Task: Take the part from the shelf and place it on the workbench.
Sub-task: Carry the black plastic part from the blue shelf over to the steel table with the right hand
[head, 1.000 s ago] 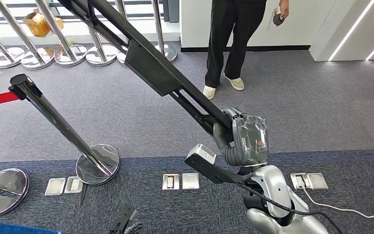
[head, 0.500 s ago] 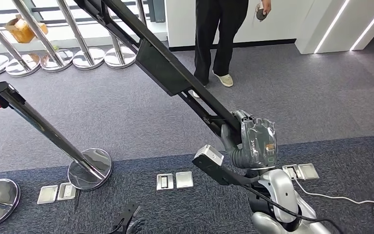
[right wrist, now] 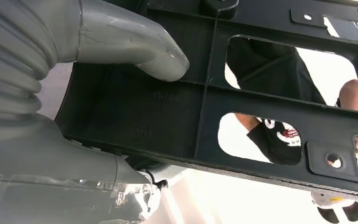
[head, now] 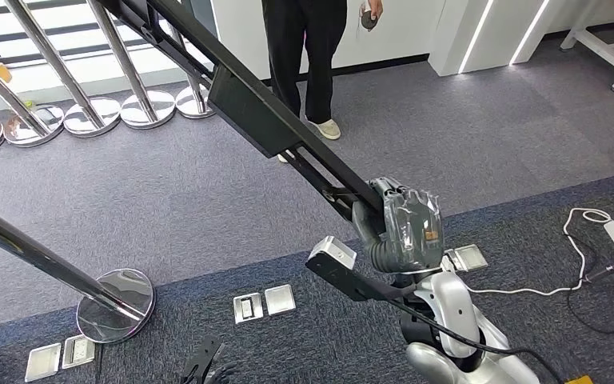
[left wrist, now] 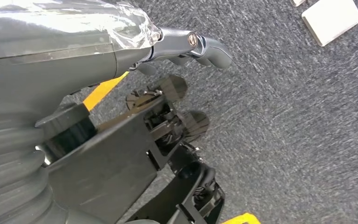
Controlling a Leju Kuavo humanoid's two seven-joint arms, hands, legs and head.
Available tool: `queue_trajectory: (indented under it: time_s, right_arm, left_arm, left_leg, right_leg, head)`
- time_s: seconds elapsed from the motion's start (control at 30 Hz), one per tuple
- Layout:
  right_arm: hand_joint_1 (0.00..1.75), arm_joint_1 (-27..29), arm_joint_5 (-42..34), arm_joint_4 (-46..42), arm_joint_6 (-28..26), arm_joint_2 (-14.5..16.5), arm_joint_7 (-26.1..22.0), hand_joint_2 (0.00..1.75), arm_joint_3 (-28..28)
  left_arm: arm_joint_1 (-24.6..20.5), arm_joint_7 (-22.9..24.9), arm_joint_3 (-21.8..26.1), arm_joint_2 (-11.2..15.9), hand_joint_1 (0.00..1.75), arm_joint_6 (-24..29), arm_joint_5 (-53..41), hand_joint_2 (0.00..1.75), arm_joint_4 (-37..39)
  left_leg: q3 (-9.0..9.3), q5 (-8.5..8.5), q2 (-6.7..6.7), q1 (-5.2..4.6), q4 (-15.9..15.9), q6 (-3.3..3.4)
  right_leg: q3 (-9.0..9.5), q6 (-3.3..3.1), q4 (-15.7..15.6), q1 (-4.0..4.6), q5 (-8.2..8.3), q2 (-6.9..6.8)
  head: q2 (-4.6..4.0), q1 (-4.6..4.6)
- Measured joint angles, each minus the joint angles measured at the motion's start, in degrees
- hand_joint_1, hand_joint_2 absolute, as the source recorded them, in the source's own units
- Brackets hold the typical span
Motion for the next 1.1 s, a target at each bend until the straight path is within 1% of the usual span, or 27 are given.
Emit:
queue_trajectory:
  time_s: [0.03, 0.07, 0.1, 0.13, 0.2, 0.23, 0.27, 0.3, 0.33, 0.37, 0.4, 0.43, 0.53, 0.6, 0.63, 0.7, 0.73, 0.77, 0.8, 0.83, 0.87, 0.9, 0.93, 0.97, 1.03, 1.07, 1.1]
  right_arm:
    - [1.64, 0.02, 0.01, 0.00, -0.01, -0.01, -0.01, 1.75, -0.01]
    - [1.64, 0.01, 0.03, 0.00, -0.01, -0.02, -0.01, 1.75, -0.03]
    - [1.64, 0.00, 0.05, 0.00, -0.01, -0.03, -0.02, 1.75, -0.04]
    - [1.64, -0.01, 0.07, 0.00, -0.01, -0.03, -0.02, 1.75, -0.06]
    - [1.64, -0.01, 0.09, 0.00, -0.01, -0.02, -0.01, 1.75, -0.06]
    - [1.64, 0.03, 0.10, 0.00, -0.01, -0.01, -0.01, 1.75, -0.05]
    - [1.64, 0.07, 0.10, 0.00, 0.00, -0.02, -0.01, 1.75, -0.06]
    - [1.64, 0.10, 0.10, 0.00, 0.00, -0.03, 0.00, 1.75, -0.06]
    - [1.64, 0.10, 0.10, 0.00, 0.00, -0.03, 0.00, 1.75, -0.06]
    - [1.64, 0.09, 0.10, 0.00, 0.00, -0.04, 0.00, 1.75, -0.06]
    - [1.64, 0.09, 0.10, -0.01, 0.00, -0.03, -0.01, 1.75, -0.06]
    - [1.64, 0.10, 0.10, -0.02, 0.00, -0.03, -0.01, 1.75, -0.06]
    - [1.64, 0.12, 0.11, -0.05, 0.00, -0.07, 0.00, 1.75, -0.07]
    - [1.64, 0.01, 0.13, -0.07, 0.00, -0.11, -0.01, 1.75, -0.08]
    - [1.64, -0.05, 0.14, -0.08, 0.00, -0.10, -0.01, 1.75, -0.08]
    - [1.64, -0.10, 0.13, -0.09, 0.00, -0.09, -0.01, 1.75, -0.08]
    - [1.64, -0.07, 0.13, -0.09, 0.00, -0.08, -0.01, 1.75, -0.08]
    - [1.64, -0.04, 0.12, -0.09, 0.00, -0.08, -0.01, 1.75, -0.08]
    - [1.64, -0.02, 0.12, -0.09, 0.00, -0.08, -0.01, 1.75, -0.08]
    - [1.64, -0.02, 0.12, -0.09, 0.00, -0.08, -0.01, 1.75, -0.08]
    - [1.64, -0.02, 0.12, -0.09, -0.01, -0.08, -0.02, 1.75, -0.08]
    - [1.64, -0.05, 0.11, -0.09, -0.01, -0.08, -0.02, 1.75, -0.08]
    - [1.64, -0.08, 0.11, -0.09, -0.02, -0.08, -0.02, 1.75, -0.08]
    - [1.64, -0.09, 0.10, -0.09, -0.03, -0.07, -0.02, 1.75, -0.08]
    - [1.64, -0.08, 0.10, -0.09, -0.04, -0.07, -0.02, 1.75, -0.08]
    - [1.64, -0.08, 0.10, -0.09, -0.04, -0.08, -0.02, 1.75, -0.09]
    - [1.64, -0.12, 0.10, -0.09, -0.04, -0.08, -0.02, 1.75, -0.09]
  left_arm:
    - [-0.07, -0.04, 0.00, -0.01, 0.00, -0.02, -0.01, 1.75, -0.01]
    - [-0.17, -0.08, 0.01, -0.02, 0.00, -0.02, -0.02, 1.75, -0.03]
    - [-0.24, -0.11, 0.01, -0.04, 0.00, -0.03, -0.02, 1.75, -0.04]
    - [-0.25, -0.14, 0.01, -0.04, 0.00, -0.03, -0.03, 1.75, -0.05]
    - [-0.13, -0.17, 0.01, -0.04, 0.00, -0.03, -0.03, 1.75, -0.06]
    - [-0.07, -0.17, 0.01, -0.04, 0.00, -0.03, -0.03, 1.75, -0.06]
    - [-0.03, -0.17, 0.01, -0.04, 0.00, -0.04, -0.03, 1.75, -0.06]
    - [-0.03, -0.16, 0.01, -0.05, 0.00, -0.04, -0.03, 1.75, -0.06]
    - [-0.03, -0.16, 0.01, -0.05, 0.00, -0.04, -0.03, 1.75, -0.06]
    - [-0.05, -0.17, 0.01, -0.04, 0.00, -0.04, -0.03, 1.75, -0.06]
    - [-0.07, -0.18, 0.01, -0.04, 0.00, -0.04, -0.04, 1.75, -0.06]
    - [-0.08, -0.18, 0.01, -0.03, 0.00, -0.03, -0.04, 1.75, -0.06]
    - [-0.13, -0.18, 0.01, -0.04, 0.00, -0.02, -0.05, 1.75, -0.07]
    - [-0.24, -0.19, 0.01, -0.05, 0.00, -0.03, -0.05, 1.75, -0.09]
    - [-0.27, -0.20, 0.01, -0.05, 0.00, -0.03, -0.05, 1.75, -0.10]
    - [-0.15, -0.20, 0.01, -0.05, 0.00, -0.02, -0.05, 1.75, -0.10]
    - [-0.05, -0.21, 0.00, -0.05, 0.00, -0.02, -0.05, 1.75, -0.10]
    - [0.02, -0.21, -0.01, -0.05, 0.00, -0.02, -0.05, 1.75, -0.10]
    - [0.05, -0.22, -0.01, -0.05, 0.00, -0.02, -0.05, 1.75, -0.10]
    - [0.04, -0.24, -0.02, -0.04, 0.00, -0.02, -0.05, 1.75, -0.10]
    - [0.00, -0.25, -0.01, -0.02, 0.00, 0.01, -0.05, 1.75, -0.09]
    - [-0.05, -0.27, -0.01, 0.00, 0.00, 0.03, -0.05, 1.75, -0.09]
    - [-0.06, -0.28, -0.01, 0.02, 0.00, 0.05, -0.05, 1.75, -0.08]
    - [-0.06, -0.28, -0.01, 0.03, 0.00, 0.07, -0.06, 1.75, -0.08]
    - [-0.11, -0.30, -0.01, 0.03, 0.00, 0.07, -0.07, 1.75, -0.09]
    - [-0.20, -0.32, 0.00, 0.02, 0.00, 0.07, -0.07, 1.75, -0.09]
    - [-0.28, -0.34, 0.01, 0.01, 0.00, 0.07, -0.07, 1.75, -0.10]
  left_leg:
    - [0.13, 0.18, 0.41, 0.08, -0.34, 0.25]
    - [0.26, 0.39, 0.84, 0.20, -0.72, 0.55]
    - [0.38, 0.59, 1.33, 0.36, -1.08, 0.78]
    - [0.44, 0.66, 1.85, 0.36, -1.23, 0.93]
    - [0.42, 0.60, 2.88, 0.34, -1.24, 1.07]
    - [0.42, 0.52, 3.40, 0.37, -1.20, 1.07]
    - [0.43, 0.42, 3.87, 0.43, -1.13, 1.01]
    - [0.47, 0.28, 4.28, 0.52, -1.02, 0.86]
    - [0.51, 0.08, 4.65, 0.59, -0.83, 0.62]
    - [0.53, -0.18, 4.96, 0.53, -0.56, 0.28]
    - [0.54, -0.42, 5.22, 0.42, -0.30, -0.06]
    - [0.57, -0.61, 5.45, 0.26, -0.10, -0.37]
    - [0.81, -1.05, 5.98, 0.37, 0.15, -1.22]
    - [0.14, -2.83, 5.13, 0.65, 2.50, -1.81]
    - [-1.05, -4.54, 4.40, 0.71, 5.44, -2.00]
    - [-4.82, -8.02, 3.44, 0.68, 13.39, -2.03]
    - [-6.34, -8.71, 3.24, 0.66, 16.23, -1.94]
    - [-6.92, -8.25, 3.11, 0.63, 17.04, -1.76]
    - [-6.31, -6.62, 2.94, 0.58, 15.33, -1.49]
    - [-4.75, -4.27, 2.51, 0.52, 11.66, -1.16]
    - [-2.99, -2.28, 1.47, 0.45, 7.51, -0.80]
    - [-1.54, -0.86, 0.43, 0.42, 3.85, -0.56]
    - [-0.67, -0.20, -0.41, 0.34, 1.54, -0.42]
    - [-0.42, -0.25, -0.91, 0.22, 0.65, -0.33]
    - [-0.24, -0.06, -0.27, 0.19, 0.10, -0.07]
    - [-0.09, 0.11, 0.16, 0.28, -0.25, 0.19]
    - [0.05, 0.30, 0.67, 0.41, -0.59, 0.47]
  right_leg:
    - [-0.10, 0.29, 0.26, -0.04, -0.22, -0.27]
    - [-0.50, 0.56, 1.17, 0.02, -0.91, -1.03]
    - [-1.40, 0.82, 3.15, 0.09, -2.22, -2.01]
    - [-2.85, 1.04, 6.32, 0.04, -4.06, -3.09]
    - [-6.48, 1.51, 13.81, -0.20, -7.36, -3.92]
    - [-7.57, 1.72, 15.98, -0.40, -7.77, -4.06]
    - [-7.58, 1.90, 15.95, -0.59, -7.05, -4.21]
    - [-6.43, 2.05, 13.59, -0.77, -5.37, -4.46]
    - [-4.38, 2.16, 9.50, -0.90, -3.22, -5.10]
    - [-2.43, 2.15, 5.53, -0.82, -1.70, -5.98]
    - [-1.01, 1.90, 2.50, -0.74, -0.68, -6.54]
    - [-0.30, 1.55, 0.84, -0.62, -0.33, -6.92]
    - [-0.29, 0.29, 0.49, -0.43, -0.41, -5.98]
    - [-0.13, -0.38, 0.31, -0.48, -0.27, -5.35]
    - [-0.07, -0.63, 0.25, -0.51, -0.23, -5.06]
    - [-0.06, -0.87, 0.28, -0.34, -0.27, -4.29]
    - [-0.03, -0.93, 0.30, -0.23, -0.29, -3.80]
    - [0.02, -0.94, 0.34, -0.14, -0.30, -3.26]
    - [0.12, -0.95, 0.37, -0.08, -0.32, -2.70]
    - [0.26, -0.93, 0.40, -0.06, -0.36, -2.16]
    - [0.33, -0.88, 0.42, -0.08, -0.40, -1.68]
    - [0.29, -0.76, 0.50, -0.10, -0.44, -1.19]
    - [0.15, -0.56, 0.51, -0.19, -0.44, -0.78]
    - [-0.03, -0.30, 0.48, -0.32, -0.40, -0.37]
    - [-0.23, 0.33, 0.43, -0.49, -0.37, 0.12]
    - [-0.41, 0.61, 0.93, -0.46, -0.78, -0.42]
    - [-1.00, 0.86, 2.31, -0.38, -1.76, -1.35]
  head:
    - [0.00, 0.03]
    - [0.00, 0.23]
    - [0.00, 0.53]
    - [0.00, 0.86]
    - [0.00, 1.38]
    - [0.00, 1.54]
    - [0.00, 1.70]
    - [0.00, 1.91]
    - [0.00, 2.16]
    - [0.00, 2.49]
    - [0.00, 2.70]
    - [0.00, 2.70]
    - [0.00, 1.97]
    - [0.00, 1.59]
    - [0.00, 1.23]
    - [0.00, 0.46]
    - [0.00, 0.22]
    - [0.00, 0.07]
    - [0.00, -0.05]
    - [0.00, -0.17]
    - [0.00, -0.27]
    - [0.00, -0.31]
    - [0.00, -0.37]
    - [0.00, -0.41]
    - [0.00, -0.47]
    - [0.00, -0.33]
    - [0.00, -0.04]
